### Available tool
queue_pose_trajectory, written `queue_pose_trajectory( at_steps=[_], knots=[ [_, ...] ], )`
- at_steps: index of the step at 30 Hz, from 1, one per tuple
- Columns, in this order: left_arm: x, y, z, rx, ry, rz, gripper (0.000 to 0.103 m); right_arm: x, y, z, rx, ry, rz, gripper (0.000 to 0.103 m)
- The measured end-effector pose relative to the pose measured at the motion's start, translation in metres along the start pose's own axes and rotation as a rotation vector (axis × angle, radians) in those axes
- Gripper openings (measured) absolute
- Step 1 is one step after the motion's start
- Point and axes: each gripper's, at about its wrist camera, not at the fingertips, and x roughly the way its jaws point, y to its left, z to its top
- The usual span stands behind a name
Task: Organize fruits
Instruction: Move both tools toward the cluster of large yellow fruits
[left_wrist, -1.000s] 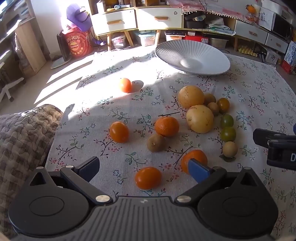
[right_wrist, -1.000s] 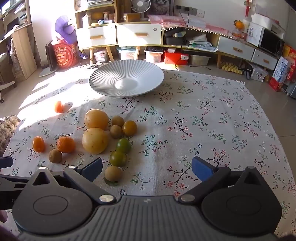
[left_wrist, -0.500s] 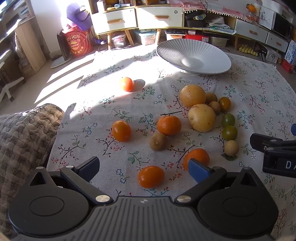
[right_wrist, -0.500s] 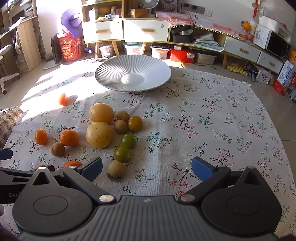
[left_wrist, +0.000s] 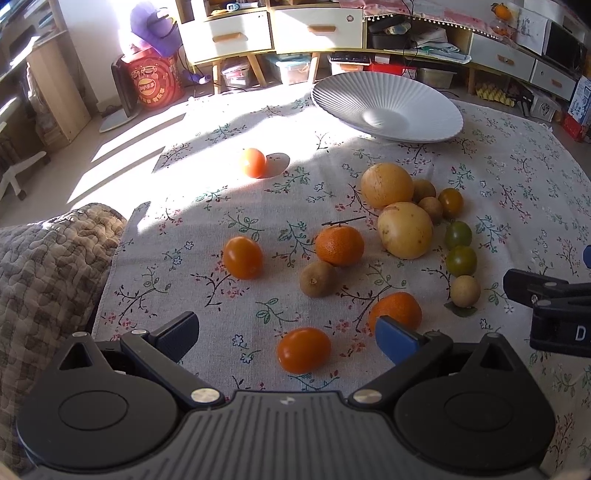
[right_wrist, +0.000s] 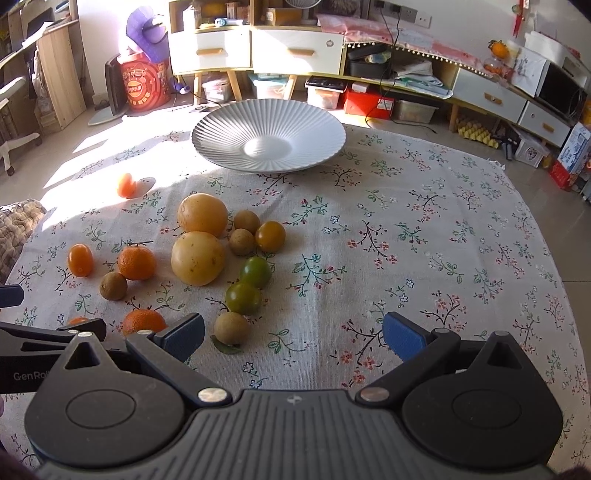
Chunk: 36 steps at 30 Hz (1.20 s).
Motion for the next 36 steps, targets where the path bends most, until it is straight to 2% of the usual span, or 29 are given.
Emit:
queue_pose_trajectory(
  at_steps=[5,8,12,15,17,22,25,31,36],
  knots=[
    [-0.002,0.002,0.005,0.004,-0.003,0.002,0.093,-0.006,-0.001,0.001,-0.023,-0.041,-0.015,0.103],
    [-0.005,0.004,0.01,0.006,-0.013,-0.003,0.093,-0.013,0.002,0.004,-0.079,-0.083,-0.023,0.103],
    [-0.005,0.006,0.018,0.027,-0.027,-0.01,0.093,-0.02,0.003,0.012,-0.115,-0.1,0.013,0.103],
    [-0.005,0.006,0.021,0.059,-0.032,-0.022,0.093,-0.017,-0.004,0.019,-0.079,-0.082,0.084,0.103],
    [-0.003,0.006,0.022,0.078,-0.031,-0.025,0.093,-0.017,-0.008,0.021,-0.056,-0.113,0.124,0.103],
    [-0.001,0.005,0.029,0.128,-0.043,0.001,0.093,-0.017,-0.008,0.028,-0.079,-0.135,0.124,0.103],
    [0.0,0.006,0.033,0.131,-0.05,-0.002,0.093,-0.014,-0.007,0.034,-0.115,-0.121,0.1,0.103],
    [0.005,0.005,0.036,0.14,-0.052,-0.015,0.093,-0.006,-0.008,0.041,-0.14,-0.083,0.141,0.103],
    [0.009,0.006,0.043,0.149,-0.068,-0.058,0.093,0.0,-0.004,0.043,-0.178,-0.073,0.179,0.103]
  ],
)
